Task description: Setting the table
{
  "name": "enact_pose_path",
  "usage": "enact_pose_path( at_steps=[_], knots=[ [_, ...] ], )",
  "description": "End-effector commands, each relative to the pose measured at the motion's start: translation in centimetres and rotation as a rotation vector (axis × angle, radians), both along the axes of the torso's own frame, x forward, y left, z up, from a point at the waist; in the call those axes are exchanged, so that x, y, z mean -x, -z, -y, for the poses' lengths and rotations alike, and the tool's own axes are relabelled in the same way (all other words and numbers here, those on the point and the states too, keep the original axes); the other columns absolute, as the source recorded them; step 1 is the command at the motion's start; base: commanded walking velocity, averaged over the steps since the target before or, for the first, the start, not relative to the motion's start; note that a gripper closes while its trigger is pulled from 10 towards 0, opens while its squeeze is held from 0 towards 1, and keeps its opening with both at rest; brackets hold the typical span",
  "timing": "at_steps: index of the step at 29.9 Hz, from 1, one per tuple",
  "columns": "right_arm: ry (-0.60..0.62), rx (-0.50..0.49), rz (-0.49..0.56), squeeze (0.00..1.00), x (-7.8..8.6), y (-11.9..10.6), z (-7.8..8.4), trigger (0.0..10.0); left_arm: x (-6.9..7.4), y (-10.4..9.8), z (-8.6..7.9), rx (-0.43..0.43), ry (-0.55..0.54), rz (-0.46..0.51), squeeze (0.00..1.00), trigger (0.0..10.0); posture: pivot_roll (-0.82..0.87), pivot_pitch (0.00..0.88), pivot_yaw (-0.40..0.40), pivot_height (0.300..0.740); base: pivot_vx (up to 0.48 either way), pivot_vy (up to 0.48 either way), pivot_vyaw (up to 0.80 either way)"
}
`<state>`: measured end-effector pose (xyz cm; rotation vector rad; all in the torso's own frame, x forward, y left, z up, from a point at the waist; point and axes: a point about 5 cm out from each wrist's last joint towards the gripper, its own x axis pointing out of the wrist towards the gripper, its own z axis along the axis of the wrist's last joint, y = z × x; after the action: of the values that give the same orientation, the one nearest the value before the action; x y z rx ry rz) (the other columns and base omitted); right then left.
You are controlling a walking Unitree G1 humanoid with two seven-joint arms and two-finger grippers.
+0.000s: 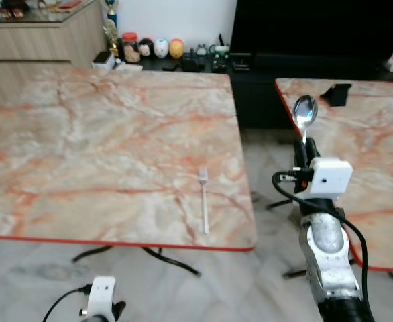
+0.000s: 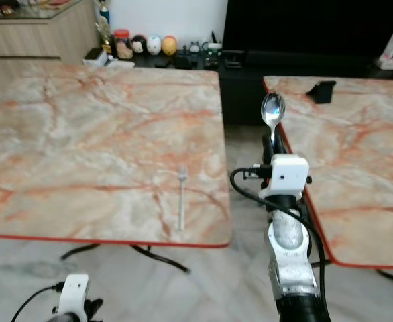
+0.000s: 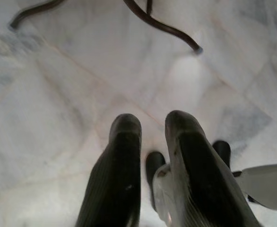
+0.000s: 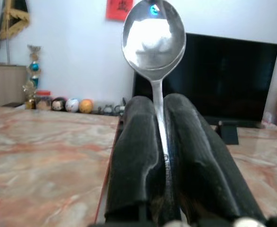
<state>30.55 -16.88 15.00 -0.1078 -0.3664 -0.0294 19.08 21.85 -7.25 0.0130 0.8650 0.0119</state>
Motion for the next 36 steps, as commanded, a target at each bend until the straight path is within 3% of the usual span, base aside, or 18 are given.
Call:
enact_pose_path(
  at_steps=[1, 28, 36],
  knots=[
    [0.005, 0.006, 0.039, 0.00, -0.10, -1.14, 0.25, 10.0, 0.03, 0.10, 0.24, 0.005, -0.005, -0.008, 0.00, 10.0, 0.01, 0.000, -0.007, 0.740, 0.000, -0.446, 0.00],
    [0.006, 0.006, 0.055, 0.00, -0.21, -1.86, 0.30, 10.0, 0.40, 0.17, -0.14, 0.002, 0.006, -0.013, 0.00, 10.0, 0.01, 0.000, -0.002, 0.740, 0.000, -0.447, 0.00],
    [0.008, 0.006, 0.055, 0.00, -0.29, -1.97, 0.31, 10.0, -0.02, 0.14, 0.54, 0.005, 0.014, -0.013, 0.00, 10.0, 0.00, 0.000, 0.001, 0.740, 0.000, -0.447, 0.00]
  ],
)
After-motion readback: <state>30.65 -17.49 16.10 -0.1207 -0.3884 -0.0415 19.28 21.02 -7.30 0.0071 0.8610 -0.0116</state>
